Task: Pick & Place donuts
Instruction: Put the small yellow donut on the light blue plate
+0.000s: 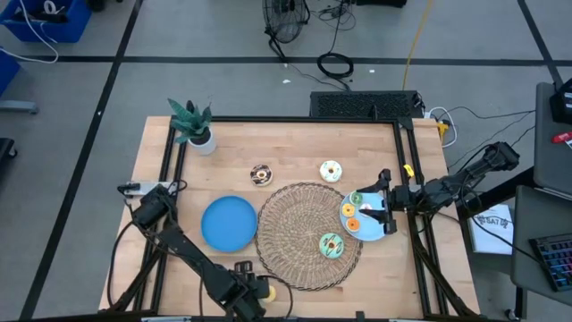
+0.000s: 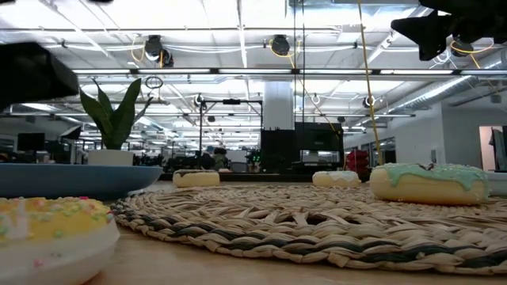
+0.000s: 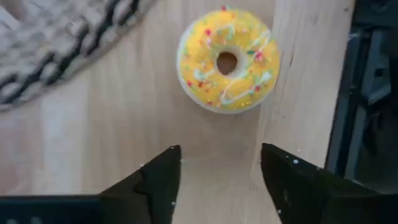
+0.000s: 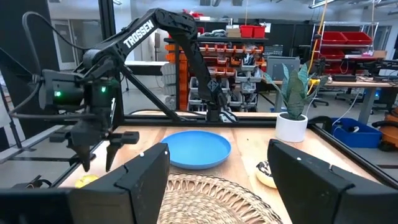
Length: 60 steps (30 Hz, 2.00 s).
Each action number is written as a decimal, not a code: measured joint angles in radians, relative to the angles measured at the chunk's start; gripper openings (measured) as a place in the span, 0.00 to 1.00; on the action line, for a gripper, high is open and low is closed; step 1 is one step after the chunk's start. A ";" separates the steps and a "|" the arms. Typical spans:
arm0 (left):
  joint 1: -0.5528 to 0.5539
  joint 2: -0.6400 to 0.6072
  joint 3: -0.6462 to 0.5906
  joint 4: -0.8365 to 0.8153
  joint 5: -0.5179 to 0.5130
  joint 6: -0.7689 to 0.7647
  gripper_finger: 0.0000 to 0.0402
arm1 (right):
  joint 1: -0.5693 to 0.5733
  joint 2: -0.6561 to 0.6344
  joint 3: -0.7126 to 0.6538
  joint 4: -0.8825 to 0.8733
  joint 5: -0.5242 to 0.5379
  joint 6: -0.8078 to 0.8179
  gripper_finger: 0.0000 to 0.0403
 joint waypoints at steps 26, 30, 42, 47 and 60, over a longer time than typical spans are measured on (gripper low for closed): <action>0.005 0.023 -0.001 0.092 -0.124 0.036 0.74 | 0.000 0.009 -0.001 -0.001 0.001 0.004 0.64; 0.005 0.023 -0.001 0.097 -0.124 0.036 0.74 | 0.000 0.009 -0.001 -0.001 0.001 0.004 0.64; 0.005 0.039 0.000 0.144 -0.126 0.031 0.74 | 0.000 0.009 -0.001 -0.002 0.000 0.004 0.64; 0.007 0.062 0.003 0.184 -0.131 0.041 0.74 | 0.000 0.009 -0.001 -0.002 0.000 0.004 0.64; 0.010 0.066 0.002 0.176 -0.104 0.063 0.74 | 0.000 0.009 -0.001 -0.001 0.000 0.008 0.64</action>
